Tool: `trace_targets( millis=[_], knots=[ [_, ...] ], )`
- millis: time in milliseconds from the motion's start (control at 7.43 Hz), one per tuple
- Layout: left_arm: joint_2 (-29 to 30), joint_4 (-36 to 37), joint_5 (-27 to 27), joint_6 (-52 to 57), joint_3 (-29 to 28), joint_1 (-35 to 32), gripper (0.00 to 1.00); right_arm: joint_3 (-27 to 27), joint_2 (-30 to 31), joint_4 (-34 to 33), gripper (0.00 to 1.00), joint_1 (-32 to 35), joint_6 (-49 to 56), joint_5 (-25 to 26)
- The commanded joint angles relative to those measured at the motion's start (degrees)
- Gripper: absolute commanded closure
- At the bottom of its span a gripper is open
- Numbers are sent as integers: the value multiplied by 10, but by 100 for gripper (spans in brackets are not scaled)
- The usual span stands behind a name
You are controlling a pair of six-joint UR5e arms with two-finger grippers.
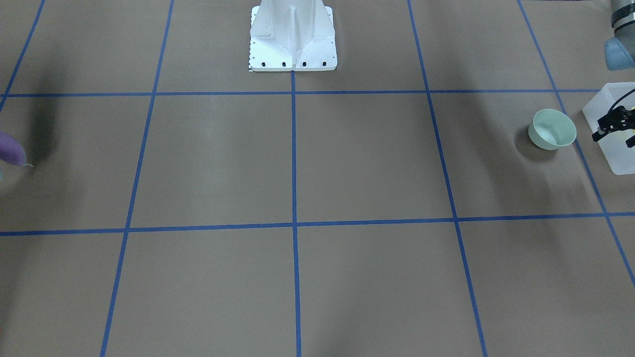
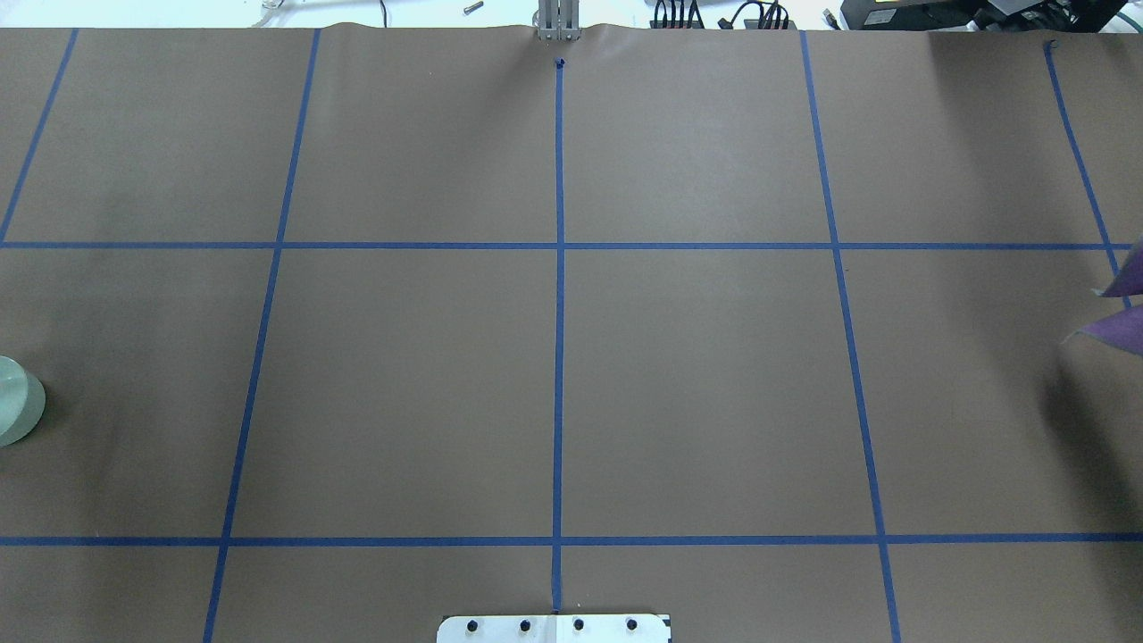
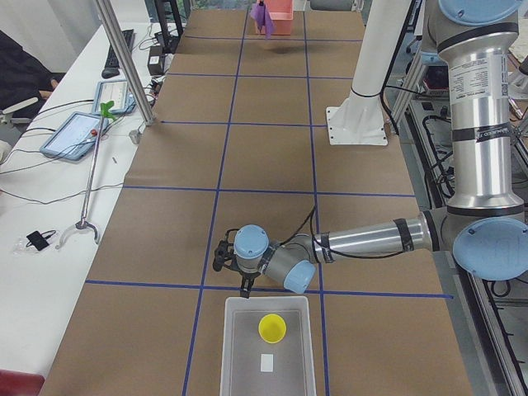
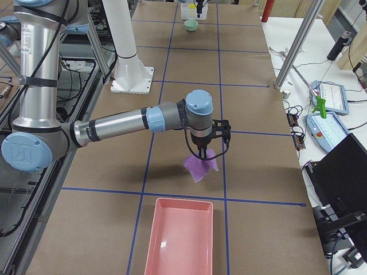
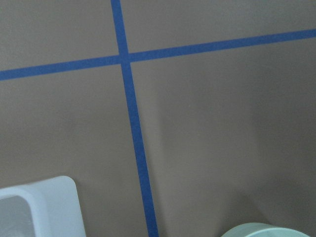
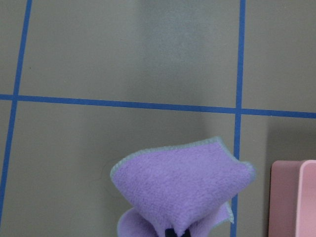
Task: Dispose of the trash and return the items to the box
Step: 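Grasp the green cup with the left gripper while the right carries the cloth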
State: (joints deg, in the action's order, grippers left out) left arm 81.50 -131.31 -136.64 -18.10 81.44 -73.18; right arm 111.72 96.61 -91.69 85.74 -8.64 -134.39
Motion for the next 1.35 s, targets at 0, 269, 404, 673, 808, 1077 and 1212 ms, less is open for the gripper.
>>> trace_targets(
  millis=[0,269,404,673,808,1077,1212],
  knots=[
    [0,-10,-2,-4,-5,22,2,-3,0,-36,100,26,61,9],
    [-1,-17,-3,-4,-4,48,2,-4,7,-38,100,30,64,25],
    [-5,-26,-3,-4,-4,61,2,-4,9,-47,100,33,64,30],
    [-10,-34,-5,-4,-4,64,62,-4,15,-53,100,37,78,53],
    [-10,-35,-5,-4,-1,64,100,-5,20,-63,100,40,105,71],
    [-15,-47,-5,-6,5,64,100,-11,19,-77,100,46,141,112],
    [-15,-46,-6,-47,22,64,100,-24,17,-78,100,61,176,140]
  ],
)
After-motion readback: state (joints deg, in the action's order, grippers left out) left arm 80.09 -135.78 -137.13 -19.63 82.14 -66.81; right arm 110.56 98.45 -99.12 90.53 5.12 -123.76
